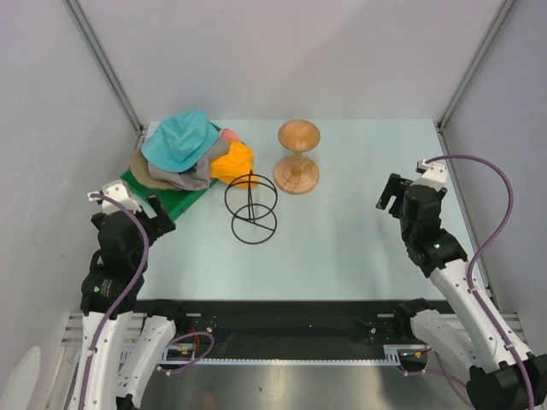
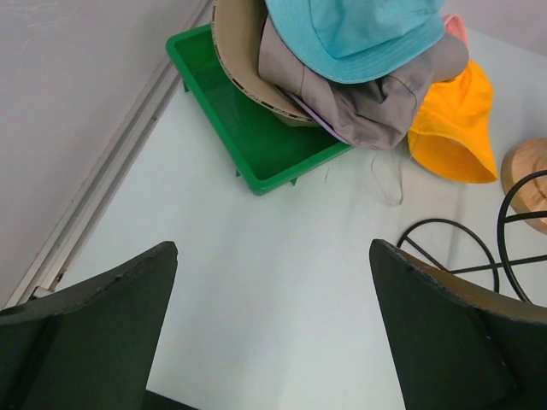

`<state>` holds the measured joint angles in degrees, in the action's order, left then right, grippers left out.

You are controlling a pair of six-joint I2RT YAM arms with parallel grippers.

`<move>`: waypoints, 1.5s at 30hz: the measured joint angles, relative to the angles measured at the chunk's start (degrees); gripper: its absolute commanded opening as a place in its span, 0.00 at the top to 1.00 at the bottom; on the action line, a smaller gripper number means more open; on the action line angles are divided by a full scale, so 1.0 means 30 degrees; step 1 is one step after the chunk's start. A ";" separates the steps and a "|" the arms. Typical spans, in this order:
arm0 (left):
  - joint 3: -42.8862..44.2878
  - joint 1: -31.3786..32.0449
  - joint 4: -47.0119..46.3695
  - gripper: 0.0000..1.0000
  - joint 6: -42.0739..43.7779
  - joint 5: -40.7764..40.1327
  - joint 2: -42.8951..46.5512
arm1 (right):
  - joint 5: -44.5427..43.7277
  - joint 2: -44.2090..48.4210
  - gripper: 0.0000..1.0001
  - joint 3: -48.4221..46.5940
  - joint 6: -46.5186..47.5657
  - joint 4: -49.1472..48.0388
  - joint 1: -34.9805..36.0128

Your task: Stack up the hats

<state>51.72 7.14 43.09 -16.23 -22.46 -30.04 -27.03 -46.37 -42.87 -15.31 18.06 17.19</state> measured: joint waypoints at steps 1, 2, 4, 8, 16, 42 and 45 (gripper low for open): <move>0.0255 0.0000 0.0313 0.00 0.0007 -0.0131 -0.0029 | 0.0000 0.0117 0.09 0.0051 -0.0117 -0.0036 0.0000; 0.0568 0.0000 0.0532 0.00 0.0029 -0.0335 -0.0044 | -0.0007 0.0306 0.09 0.0138 -0.0291 -0.0051 0.0000; 0.0750 0.0000 0.0313 0.00 0.0430 -0.0379 0.0219 | -0.0051 0.0648 0.09 0.0270 -0.0634 -0.0036 0.0000; 0.0255 0.0015 -0.0889 0.00 0.1348 0.0415 0.1545 | -0.0102 0.0634 0.08 0.0240 -0.1005 -0.0044 0.0000; 0.2688 0.0007 -0.3322 0.00 0.1071 0.1647 -0.5945 | 0.0146 -0.1894 0.10 -0.1144 -0.0889 0.0576 0.0007; 0.5952 -0.7300 -0.6849 0.09 -0.0007 0.8342 -1.7107 | 0.5311 -0.0525 0.14 -0.0605 -0.1960 0.0874 0.0095; 0.5960 -0.7337 -0.7519 0.12 0.0124 0.8670 -1.7500 | 0.5712 -0.0525 0.14 -0.0474 -0.1967 0.0874 0.0109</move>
<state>69.60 -14.87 20.53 -15.86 3.55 -82.54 -9.89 -47.94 -44.29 -21.21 20.69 17.52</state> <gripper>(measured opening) 0.902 0.861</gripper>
